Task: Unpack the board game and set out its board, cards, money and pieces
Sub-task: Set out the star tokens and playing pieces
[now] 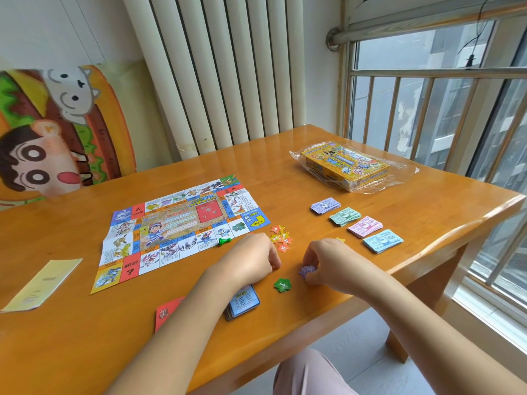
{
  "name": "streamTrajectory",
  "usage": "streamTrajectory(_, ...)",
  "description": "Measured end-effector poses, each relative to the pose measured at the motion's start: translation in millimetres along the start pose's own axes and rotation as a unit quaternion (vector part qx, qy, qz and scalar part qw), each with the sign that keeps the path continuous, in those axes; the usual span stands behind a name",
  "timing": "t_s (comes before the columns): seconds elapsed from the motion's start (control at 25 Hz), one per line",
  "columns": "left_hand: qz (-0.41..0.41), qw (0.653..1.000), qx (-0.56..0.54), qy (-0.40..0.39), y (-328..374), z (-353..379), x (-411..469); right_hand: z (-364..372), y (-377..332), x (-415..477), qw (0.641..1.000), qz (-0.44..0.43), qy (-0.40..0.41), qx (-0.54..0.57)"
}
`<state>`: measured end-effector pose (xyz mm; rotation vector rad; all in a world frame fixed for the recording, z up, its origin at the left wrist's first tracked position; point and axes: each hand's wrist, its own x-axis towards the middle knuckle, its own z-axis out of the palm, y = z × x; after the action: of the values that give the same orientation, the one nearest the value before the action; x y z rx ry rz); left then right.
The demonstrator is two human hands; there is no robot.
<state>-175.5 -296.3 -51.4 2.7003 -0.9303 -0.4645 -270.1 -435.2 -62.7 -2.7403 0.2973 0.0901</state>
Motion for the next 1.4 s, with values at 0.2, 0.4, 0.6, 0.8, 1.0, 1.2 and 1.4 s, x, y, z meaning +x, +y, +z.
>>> streamTrajectory(0.2,0.018,1.000,-0.007,0.015,-5,2,-3,0,-2,4,1.000,-0.007,-0.016,0.014)
streamTrajectory(0.4,0.049,0.998,-0.028,0.014,-5,2,-10,8,-6,6,1.000,0.003,0.003,0.015)
streamTrajectory(0.6,0.077,0.996,-0.025,-0.025,-1,4,-15,9,-11,6,0.999,-0.027,0.021,-0.006)
streamTrajectory(0.8,0.077,0.997,-0.001,-0.011,5,12,-19,7,-6,2,0.999,-0.047,0.004,0.016)
streamTrajectory(1.0,0.085,0.996,0.021,-0.003,7,15,-18,9,-4,1,0.997,-0.062,0.006,0.039)
streamTrajectory(1.2,0.074,0.997,0.010,-0.004,2,14,-20,16,-5,1,0.995,-0.070,0.034,0.058)
streamTrajectory(1.4,0.072,0.997,0.010,0.002,-1,14,-23,22,-11,4,0.993,-0.079,0.038,0.074)
